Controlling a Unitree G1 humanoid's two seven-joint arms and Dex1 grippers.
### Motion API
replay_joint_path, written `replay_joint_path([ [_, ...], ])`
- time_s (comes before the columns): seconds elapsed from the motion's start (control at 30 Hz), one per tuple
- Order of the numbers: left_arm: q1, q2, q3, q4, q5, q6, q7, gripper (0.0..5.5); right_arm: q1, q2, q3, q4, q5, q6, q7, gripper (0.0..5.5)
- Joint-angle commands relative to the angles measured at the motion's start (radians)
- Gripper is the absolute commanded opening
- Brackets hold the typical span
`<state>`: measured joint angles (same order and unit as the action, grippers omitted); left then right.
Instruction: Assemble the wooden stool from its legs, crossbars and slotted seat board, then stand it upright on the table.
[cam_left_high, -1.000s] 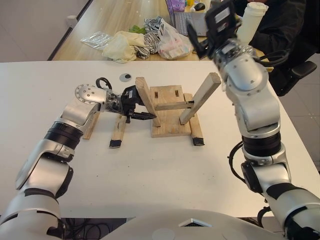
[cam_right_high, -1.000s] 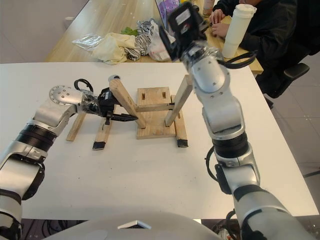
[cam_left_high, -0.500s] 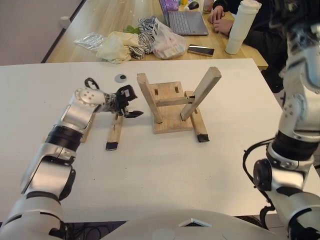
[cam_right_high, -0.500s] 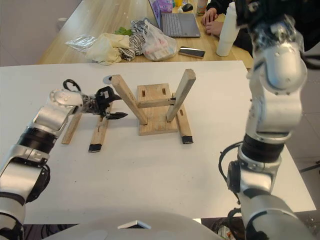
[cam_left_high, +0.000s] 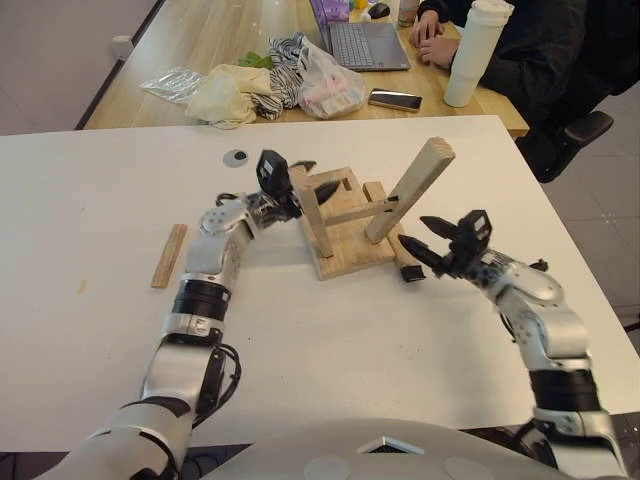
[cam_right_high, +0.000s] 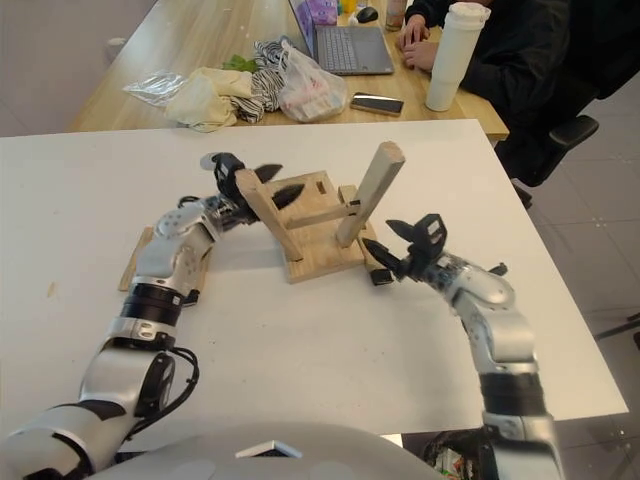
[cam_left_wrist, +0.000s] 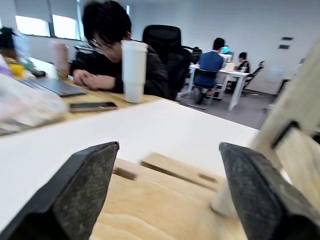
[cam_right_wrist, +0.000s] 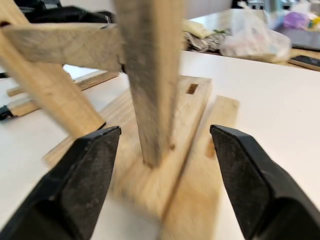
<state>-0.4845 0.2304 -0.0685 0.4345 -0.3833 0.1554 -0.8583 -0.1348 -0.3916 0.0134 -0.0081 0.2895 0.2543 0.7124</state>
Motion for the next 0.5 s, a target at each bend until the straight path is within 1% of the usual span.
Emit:
replay_joint_path([
  [0.03, 0.082, 0.05, -0.052, -0.135, -0.055, 0.132, -0.152, 3.69, -0.17, 0.022, 0.03, 0.233, -0.127, -0.169, -0.068, 3.29],
  [0.13, 0.176, 0.1, -0.121, -0.379, -0.202, 0.364, -0.273, 3.69, -0.3, 0.047, 0.053, 0.417, -0.181, -0.271, -0.08, 3.29],
  [0.17, 0.197, 0.101, -0.141, -0.438, -0.236, 0.419, -0.281, 3.69, -0.32, 0.057, 0.061, 0.448, -0.186, -0.292, -0.071, 3.29],
  [0.23, 0.219, 0.097, -0.154, -0.485, -0.255, 0.469, -0.266, 3.69, -0.322, 0.068, 0.069, 0.47, -0.181, -0.317, -0.052, 3.29],
  [0.33, 0.233, 0.109, -0.144, -0.478, -0.234, 0.471, -0.24, 3.69, -0.297, 0.07, 0.079, 0.472, -0.186, -0.34, -0.038, 3.29],
  [0.4, 0.232, 0.165, -0.14, -0.45, -0.194, 0.437, -0.267, 3.69, -0.28, 0.05, 0.073, 0.458, -0.188, -0.34, -0.027, 3.29],
  [0.5, 0.207, 0.287, -0.128, -0.362, -0.115, 0.361, -0.343, 3.69, -0.233, -0.007, 0.062, 0.408, -0.194, -0.334, -0.002, 3.29],
])
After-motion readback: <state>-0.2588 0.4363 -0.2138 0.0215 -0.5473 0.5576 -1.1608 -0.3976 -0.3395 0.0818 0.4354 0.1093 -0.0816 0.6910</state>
